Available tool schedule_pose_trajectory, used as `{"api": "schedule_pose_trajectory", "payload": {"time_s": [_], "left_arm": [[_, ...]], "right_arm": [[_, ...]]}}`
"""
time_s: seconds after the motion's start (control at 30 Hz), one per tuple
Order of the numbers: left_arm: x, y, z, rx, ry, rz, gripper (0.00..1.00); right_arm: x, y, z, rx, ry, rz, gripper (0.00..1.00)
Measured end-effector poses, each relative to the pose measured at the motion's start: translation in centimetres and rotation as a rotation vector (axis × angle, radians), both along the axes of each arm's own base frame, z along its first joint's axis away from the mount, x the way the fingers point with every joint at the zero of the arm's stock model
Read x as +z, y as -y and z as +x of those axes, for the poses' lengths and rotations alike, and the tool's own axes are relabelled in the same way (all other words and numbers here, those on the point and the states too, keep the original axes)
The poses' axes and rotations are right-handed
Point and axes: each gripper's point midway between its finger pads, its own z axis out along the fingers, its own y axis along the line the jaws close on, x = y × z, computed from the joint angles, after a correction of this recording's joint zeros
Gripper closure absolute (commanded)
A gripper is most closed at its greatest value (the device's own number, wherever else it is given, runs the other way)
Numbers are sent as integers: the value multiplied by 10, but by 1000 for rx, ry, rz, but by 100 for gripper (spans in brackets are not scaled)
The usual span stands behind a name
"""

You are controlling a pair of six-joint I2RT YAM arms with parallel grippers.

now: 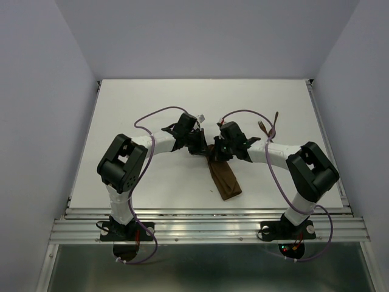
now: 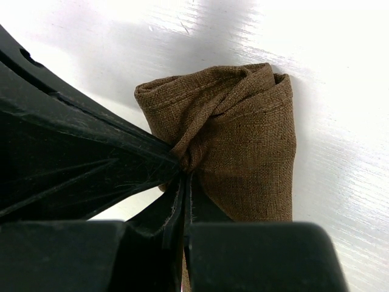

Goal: Fold the napkin into a case and place the utensils inside
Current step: Stuff the top corner of the smaller-rectangle-folded napkin into the folded napkin.

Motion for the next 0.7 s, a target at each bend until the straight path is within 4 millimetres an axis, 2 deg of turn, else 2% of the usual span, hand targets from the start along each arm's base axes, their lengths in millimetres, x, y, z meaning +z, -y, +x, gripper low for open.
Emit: {"api": "schedule_pose_trajectory", "payload": {"time_s": [0.53, 0.6, 0.63, 0.7], "left_arm": [[-8, -5, 3, 2, 5, 23, 100], [-9, -5, 3, 2, 5, 24, 93], [-9, -5, 3, -1, 7, 26, 82], [-9, -5, 3, -3, 9, 29, 74]], "right_arm": [[-3, -4, 5, -3, 12, 12, 99], [-3, -4, 5, -3, 13, 12, 99], [-3, -4, 5, -3, 13, 12, 98], [-3, -4, 5, -2, 13, 12, 94]]}}
